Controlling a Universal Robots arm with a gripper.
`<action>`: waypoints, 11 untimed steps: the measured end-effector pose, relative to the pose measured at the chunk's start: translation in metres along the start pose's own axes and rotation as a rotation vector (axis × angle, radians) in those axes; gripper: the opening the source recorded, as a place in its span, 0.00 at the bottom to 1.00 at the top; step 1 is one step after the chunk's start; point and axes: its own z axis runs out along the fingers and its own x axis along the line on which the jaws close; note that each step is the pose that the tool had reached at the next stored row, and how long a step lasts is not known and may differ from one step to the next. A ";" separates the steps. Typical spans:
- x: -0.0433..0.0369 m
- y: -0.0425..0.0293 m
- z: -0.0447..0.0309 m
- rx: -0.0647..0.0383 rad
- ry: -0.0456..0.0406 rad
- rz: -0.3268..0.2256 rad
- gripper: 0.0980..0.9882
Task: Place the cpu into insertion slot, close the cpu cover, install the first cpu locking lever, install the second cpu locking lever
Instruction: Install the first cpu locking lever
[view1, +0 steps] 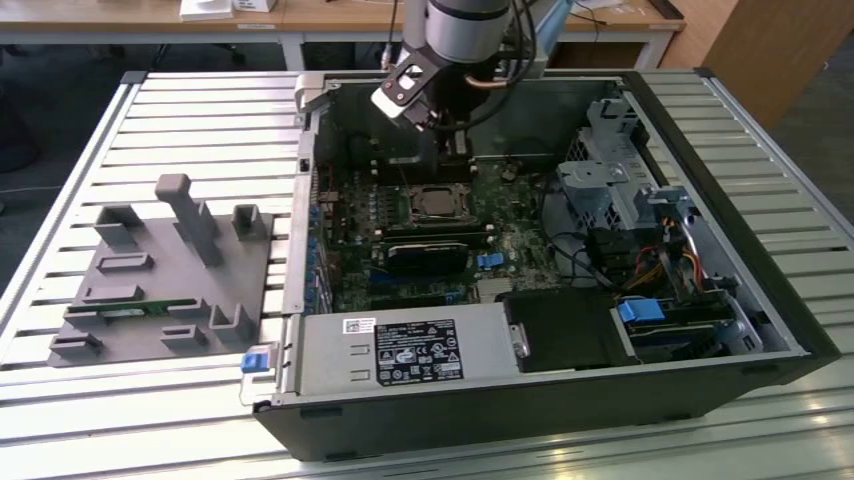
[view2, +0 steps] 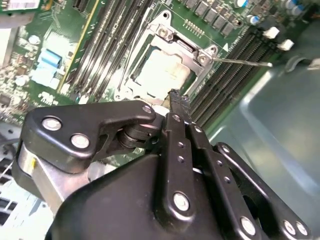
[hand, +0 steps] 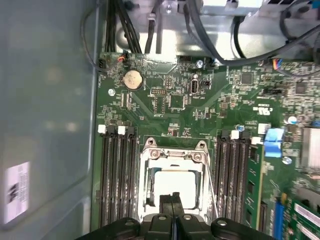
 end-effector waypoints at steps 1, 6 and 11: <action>0.0002 -0.0001 -0.0044 0.000 -0.0001 0.000 0.01; 0.0006 -0.0005 -0.0119 0.001 -0.0011 -0.039 0.01; 0.0006 -0.0005 -0.0120 0.006 -0.0028 -0.130 0.01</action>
